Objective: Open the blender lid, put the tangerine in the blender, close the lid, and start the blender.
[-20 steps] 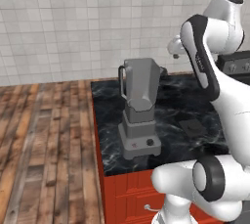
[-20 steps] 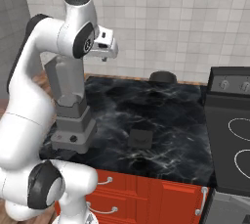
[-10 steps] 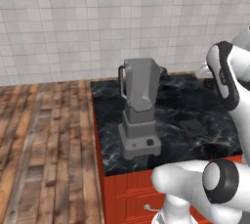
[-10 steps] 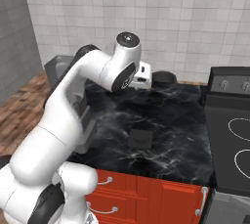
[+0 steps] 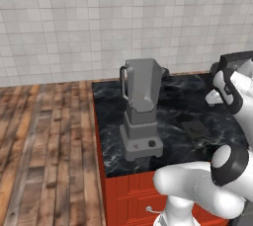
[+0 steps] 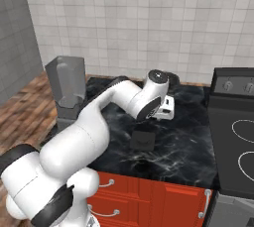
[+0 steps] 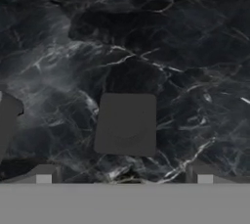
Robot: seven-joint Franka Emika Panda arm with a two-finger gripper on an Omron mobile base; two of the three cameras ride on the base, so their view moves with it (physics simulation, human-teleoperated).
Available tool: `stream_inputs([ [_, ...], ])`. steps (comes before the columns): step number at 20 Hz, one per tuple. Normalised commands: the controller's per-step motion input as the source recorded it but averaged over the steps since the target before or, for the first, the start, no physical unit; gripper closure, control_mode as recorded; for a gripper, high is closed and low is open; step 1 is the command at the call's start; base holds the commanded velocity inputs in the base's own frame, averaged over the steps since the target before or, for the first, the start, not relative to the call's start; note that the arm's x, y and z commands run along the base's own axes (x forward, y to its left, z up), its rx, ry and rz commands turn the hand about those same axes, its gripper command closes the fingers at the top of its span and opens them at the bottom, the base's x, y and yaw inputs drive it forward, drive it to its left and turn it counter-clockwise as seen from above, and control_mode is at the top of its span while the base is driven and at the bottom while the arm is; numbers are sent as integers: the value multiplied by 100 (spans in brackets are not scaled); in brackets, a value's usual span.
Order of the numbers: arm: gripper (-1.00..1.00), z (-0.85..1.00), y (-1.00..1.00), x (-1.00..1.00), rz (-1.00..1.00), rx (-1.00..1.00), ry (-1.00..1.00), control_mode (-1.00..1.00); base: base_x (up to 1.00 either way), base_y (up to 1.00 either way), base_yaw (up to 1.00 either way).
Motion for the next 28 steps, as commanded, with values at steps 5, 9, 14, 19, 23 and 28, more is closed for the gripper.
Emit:
stream_inputs([
  [5,-100,-66,10,24,0,-7,17,-100,0,0,0],
  [9,-100,-57,0,4,0,-6,10,-100,0,0,0],
  [14,-100,-39,21,0,0,-4,0,-100,0,0,0],
  [19,-100,-50,36,1,1,-3,1,-100,0,0,0],
  [23,-100,-43,13,17,0,-1,5,-100,0,0,0],
  [28,-100,-21,-3,22,0,0,5,-100,0,0,0],
])
